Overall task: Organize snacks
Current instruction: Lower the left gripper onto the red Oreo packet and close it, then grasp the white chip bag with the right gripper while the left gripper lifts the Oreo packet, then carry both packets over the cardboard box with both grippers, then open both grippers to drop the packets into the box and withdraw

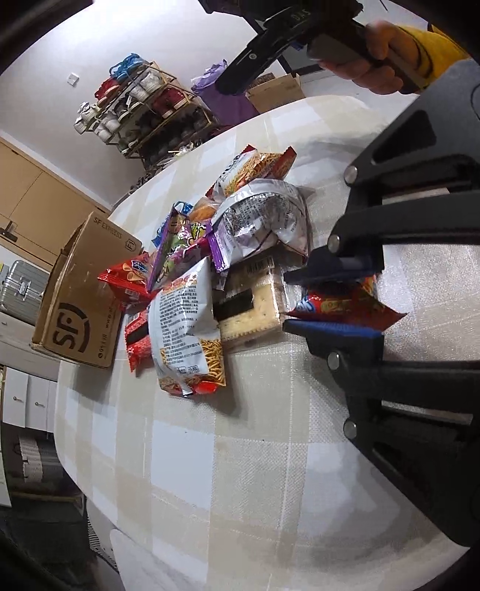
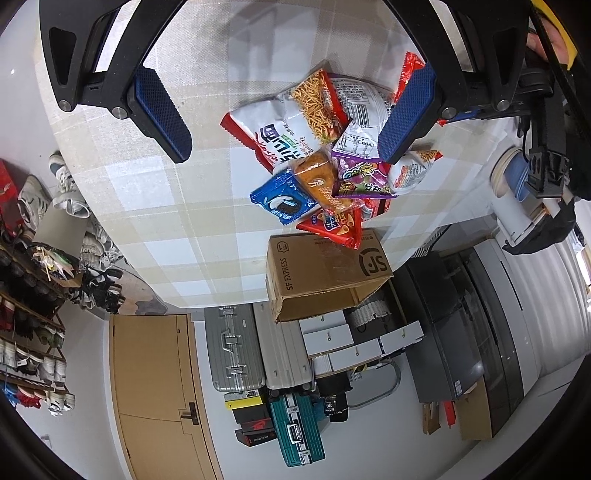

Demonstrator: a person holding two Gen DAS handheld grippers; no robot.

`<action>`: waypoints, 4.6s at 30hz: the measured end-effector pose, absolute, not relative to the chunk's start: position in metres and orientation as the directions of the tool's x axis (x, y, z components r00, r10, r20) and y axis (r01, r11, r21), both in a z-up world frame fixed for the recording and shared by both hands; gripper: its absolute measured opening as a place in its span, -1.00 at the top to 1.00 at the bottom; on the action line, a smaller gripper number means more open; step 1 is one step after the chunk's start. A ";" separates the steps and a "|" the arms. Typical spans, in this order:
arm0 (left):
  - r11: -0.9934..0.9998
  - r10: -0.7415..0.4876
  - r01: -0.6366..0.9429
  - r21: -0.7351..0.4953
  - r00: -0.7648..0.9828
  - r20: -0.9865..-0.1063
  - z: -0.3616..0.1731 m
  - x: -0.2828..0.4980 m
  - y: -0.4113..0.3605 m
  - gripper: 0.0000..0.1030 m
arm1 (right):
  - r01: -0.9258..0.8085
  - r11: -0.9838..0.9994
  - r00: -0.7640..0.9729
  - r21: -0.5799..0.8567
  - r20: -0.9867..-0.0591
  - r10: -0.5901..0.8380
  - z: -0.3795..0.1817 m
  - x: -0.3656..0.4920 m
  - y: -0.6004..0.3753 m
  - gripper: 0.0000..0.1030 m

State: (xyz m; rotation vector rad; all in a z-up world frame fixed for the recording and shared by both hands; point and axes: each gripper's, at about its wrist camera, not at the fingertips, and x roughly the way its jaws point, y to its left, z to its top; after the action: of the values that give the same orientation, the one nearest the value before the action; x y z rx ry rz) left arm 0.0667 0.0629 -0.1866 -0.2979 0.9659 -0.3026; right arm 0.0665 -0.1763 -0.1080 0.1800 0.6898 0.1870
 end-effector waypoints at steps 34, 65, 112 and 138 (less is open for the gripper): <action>0.944 -0.325 0.123 -0.305 0.489 -0.809 -0.199 0.053 0.055 0.19 | 0.011 0.817 0.481 0.576 -0.720 0.501 -0.196 0.145 -0.185 -0.10; 0.922 -0.370 0.149 -0.359 0.616 -0.695 -0.117 0.062 0.090 0.21 | -0.130 0.732 0.633 0.669 -0.512 0.581 -0.145 0.111 -0.217 0.26; 0.960 -0.269 0.113 -0.257 0.634 -0.725 -0.028 0.408 0.051 0.20 | -0.263 0.771 0.599 0.580 -0.528 0.602 -0.052 0.379 -0.165 0.28; 0.974 -0.224 0.086 -0.209 0.506 -0.833 -0.140 0.485 0.030 0.19 | -0.264 0.881 0.576 0.393 -0.669 0.470 -0.102 0.405 -0.135 0.22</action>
State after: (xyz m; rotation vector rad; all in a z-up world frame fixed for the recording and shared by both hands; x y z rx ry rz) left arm 0.4851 0.0305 -0.1401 -0.1470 1.0241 -0.1878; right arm 0.4050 -0.1349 -0.1018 0.2627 0.8560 0.4354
